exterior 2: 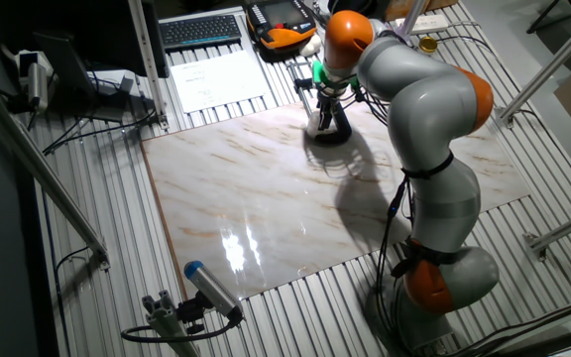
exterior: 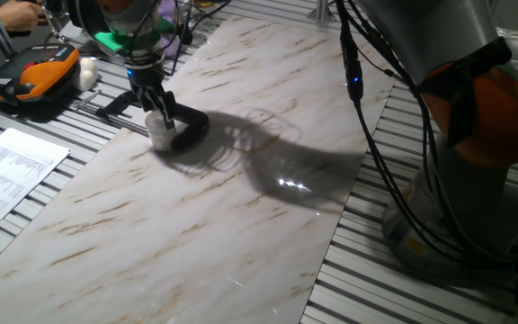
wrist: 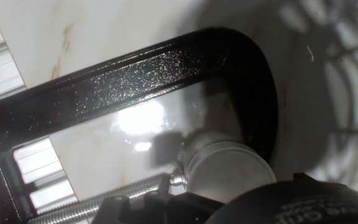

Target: Unscrew the lid from the jar

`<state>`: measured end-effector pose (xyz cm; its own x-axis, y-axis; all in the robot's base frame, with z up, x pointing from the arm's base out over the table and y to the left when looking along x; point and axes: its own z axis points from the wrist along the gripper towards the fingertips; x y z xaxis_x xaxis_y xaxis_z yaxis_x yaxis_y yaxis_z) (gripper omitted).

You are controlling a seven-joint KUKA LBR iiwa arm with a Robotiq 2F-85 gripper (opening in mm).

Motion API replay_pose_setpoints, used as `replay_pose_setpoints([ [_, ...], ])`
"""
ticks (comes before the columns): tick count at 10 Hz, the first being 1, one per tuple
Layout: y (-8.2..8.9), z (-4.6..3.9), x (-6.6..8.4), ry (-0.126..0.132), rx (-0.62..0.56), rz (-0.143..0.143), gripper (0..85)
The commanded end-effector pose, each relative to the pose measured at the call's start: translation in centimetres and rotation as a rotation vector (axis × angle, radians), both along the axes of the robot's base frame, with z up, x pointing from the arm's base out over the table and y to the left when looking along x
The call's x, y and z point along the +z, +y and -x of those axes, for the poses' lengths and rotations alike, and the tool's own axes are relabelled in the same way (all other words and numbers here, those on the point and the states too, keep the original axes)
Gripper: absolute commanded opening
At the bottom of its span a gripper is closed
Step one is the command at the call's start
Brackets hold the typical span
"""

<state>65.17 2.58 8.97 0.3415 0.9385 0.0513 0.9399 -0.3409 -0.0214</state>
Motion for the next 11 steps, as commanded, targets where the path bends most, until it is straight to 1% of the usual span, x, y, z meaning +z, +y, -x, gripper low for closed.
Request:
replay_pose_setpoints([
  [1,0.0,0.0,-0.03,-0.002,0.001,-0.001,85.0],
  [2,0.02,0.0,-0.13,-0.006,0.004,-0.002,85.0],
  [3,0.03,-0.01,-0.13,-0.008,0.009,-0.002,68.0],
  [6,0.05,-0.05,-0.18,-0.011,0.015,-0.003,68.0],
  [7,0.05,-0.05,-0.17,-0.009,0.018,-0.001,68.0],
  [10,0.05,-0.05,-0.07,0.01,0.029,0.007,68.0],
  [11,0.05,-0.05,-0.05,0.01,0.032,0.007,68.0],
])
